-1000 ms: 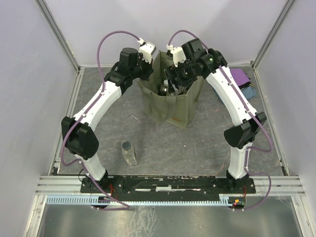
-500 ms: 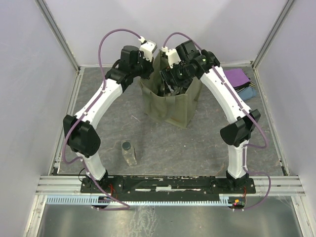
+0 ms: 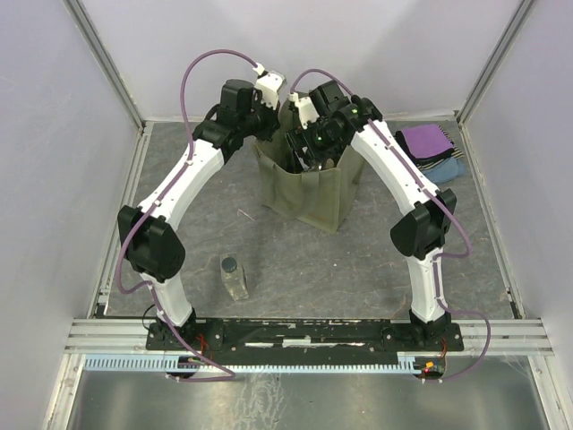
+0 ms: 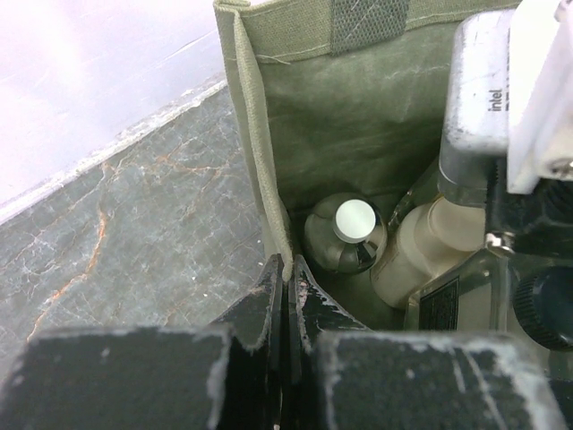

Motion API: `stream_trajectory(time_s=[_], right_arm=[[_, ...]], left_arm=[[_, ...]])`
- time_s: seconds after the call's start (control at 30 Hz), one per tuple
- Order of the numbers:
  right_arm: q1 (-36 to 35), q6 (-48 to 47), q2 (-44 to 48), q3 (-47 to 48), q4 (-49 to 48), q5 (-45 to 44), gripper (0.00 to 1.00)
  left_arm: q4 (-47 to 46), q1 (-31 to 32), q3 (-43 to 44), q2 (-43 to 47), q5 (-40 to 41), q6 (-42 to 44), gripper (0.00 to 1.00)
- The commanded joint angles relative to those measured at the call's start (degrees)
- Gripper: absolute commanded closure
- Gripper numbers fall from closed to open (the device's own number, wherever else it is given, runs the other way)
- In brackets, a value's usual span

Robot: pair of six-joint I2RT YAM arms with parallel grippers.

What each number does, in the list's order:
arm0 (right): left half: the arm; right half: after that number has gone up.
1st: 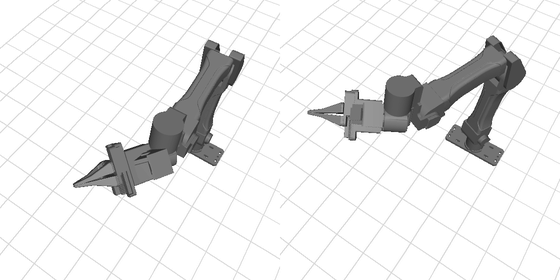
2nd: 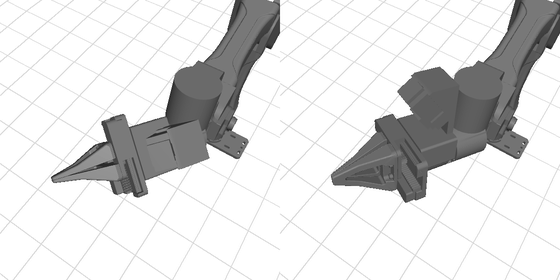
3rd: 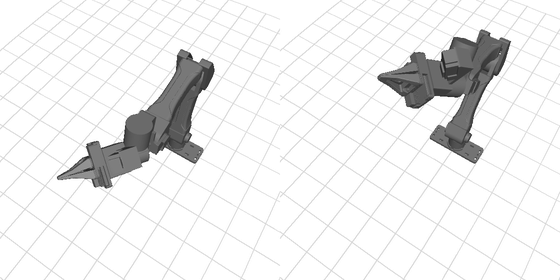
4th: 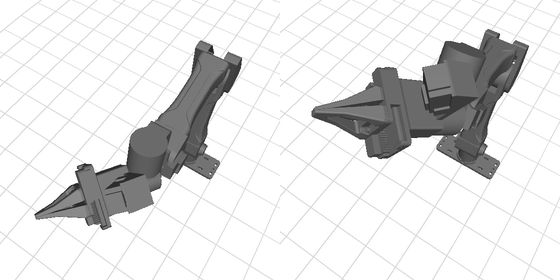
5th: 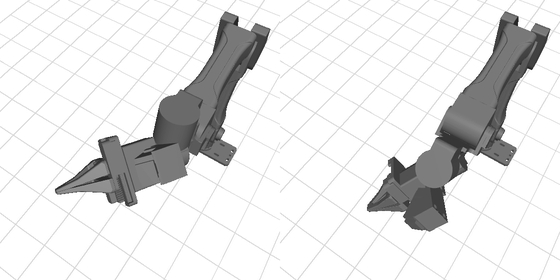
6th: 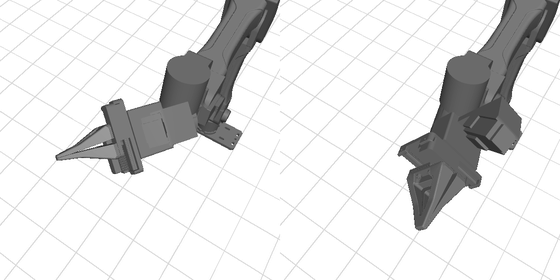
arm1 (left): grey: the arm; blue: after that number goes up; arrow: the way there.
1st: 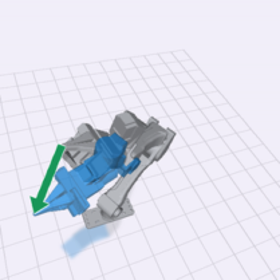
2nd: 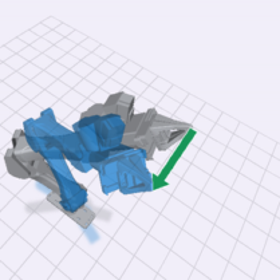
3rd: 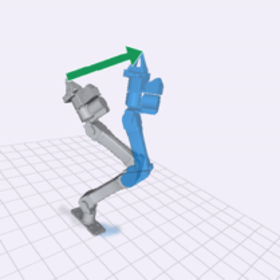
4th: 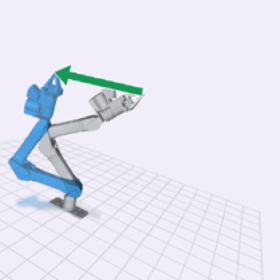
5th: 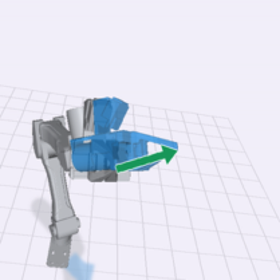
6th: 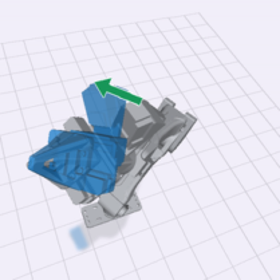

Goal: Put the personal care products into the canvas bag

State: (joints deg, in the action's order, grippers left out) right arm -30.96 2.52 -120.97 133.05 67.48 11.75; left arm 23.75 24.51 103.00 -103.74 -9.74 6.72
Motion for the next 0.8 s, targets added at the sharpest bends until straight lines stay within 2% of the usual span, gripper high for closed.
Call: stream_trajectory(time_s=[0.0,0.5,0.57,0.77], right_arm=[[0.45,1.53,1.97,0.79,-5.87,-2.16,1.0],[-1.04,6.09,-4.43,-0.38,-4.01,-12.05,1.0],[-1.16,6.54,-4.92,-0.81,-4.17,-12.31,0.95],[-1.2,6.75,-6.32,-0.99,-3.35,-11.55,0.7]], left_arm=[[-3.91,-0.12,3.94,0.79,-1.38,-1.58,0.97],[-3.44,-0.08,2.45,2.31,0.03,-1.87,0.97],[-3.53,-0.1,2.42,2.31,0.0,-2.01,0.97],[-3.58,-0.08,2.31,2.14,0.07,-2.37,0.97]])
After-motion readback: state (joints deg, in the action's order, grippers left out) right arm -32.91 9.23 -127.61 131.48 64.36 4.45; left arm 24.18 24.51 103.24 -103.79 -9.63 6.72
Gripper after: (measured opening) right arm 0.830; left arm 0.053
